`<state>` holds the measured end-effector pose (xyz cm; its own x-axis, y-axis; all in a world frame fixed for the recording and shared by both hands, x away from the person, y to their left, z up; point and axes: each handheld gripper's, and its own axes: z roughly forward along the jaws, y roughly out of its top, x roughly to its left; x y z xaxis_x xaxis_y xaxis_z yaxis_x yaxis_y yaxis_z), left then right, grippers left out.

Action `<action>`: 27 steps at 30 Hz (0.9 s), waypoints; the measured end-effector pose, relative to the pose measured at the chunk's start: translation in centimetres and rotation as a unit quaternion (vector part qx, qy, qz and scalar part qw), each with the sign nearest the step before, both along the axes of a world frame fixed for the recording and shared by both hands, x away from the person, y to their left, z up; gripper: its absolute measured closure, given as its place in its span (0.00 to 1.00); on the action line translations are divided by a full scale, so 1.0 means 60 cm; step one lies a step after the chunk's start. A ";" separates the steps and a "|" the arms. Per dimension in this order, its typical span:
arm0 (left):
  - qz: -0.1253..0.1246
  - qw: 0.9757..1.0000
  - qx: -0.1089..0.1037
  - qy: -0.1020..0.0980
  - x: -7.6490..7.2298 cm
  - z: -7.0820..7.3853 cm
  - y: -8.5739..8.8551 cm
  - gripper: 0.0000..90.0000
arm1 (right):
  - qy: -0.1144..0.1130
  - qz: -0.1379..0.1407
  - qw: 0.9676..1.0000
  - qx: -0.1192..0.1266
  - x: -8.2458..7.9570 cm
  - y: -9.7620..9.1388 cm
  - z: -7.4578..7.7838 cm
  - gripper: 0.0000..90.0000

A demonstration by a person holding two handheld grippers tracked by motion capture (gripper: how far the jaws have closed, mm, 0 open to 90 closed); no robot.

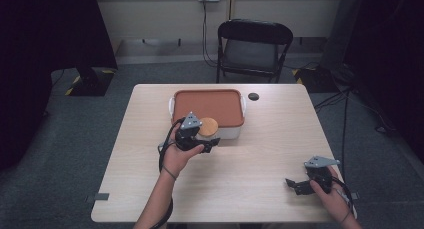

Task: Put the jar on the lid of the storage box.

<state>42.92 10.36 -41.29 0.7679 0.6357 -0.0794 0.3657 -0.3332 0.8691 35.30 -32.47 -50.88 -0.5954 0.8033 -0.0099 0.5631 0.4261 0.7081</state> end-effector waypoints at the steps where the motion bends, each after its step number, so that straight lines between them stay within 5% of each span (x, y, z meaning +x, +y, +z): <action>1: 0.001 1.000 0.000 0.000 0.001 0.001 -0.001 0.28 | 0.000 0.000 1.000 0.000 0.000 0.000 0.000 0.00; 27: -0.004 1.000 0.005 -0.004 0.011 0.033 -0.005 0.29 | 0.000 0.000 1.000 0.000 0.000 0.000 0.000 0.00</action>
<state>43.61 10.08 -39.32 0.7730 0.6309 -0.0674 0.3569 -0.3446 0.8683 35.30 -32.47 -50.88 -0.5955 0.8033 -0.0100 0.5630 0.4262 0.7081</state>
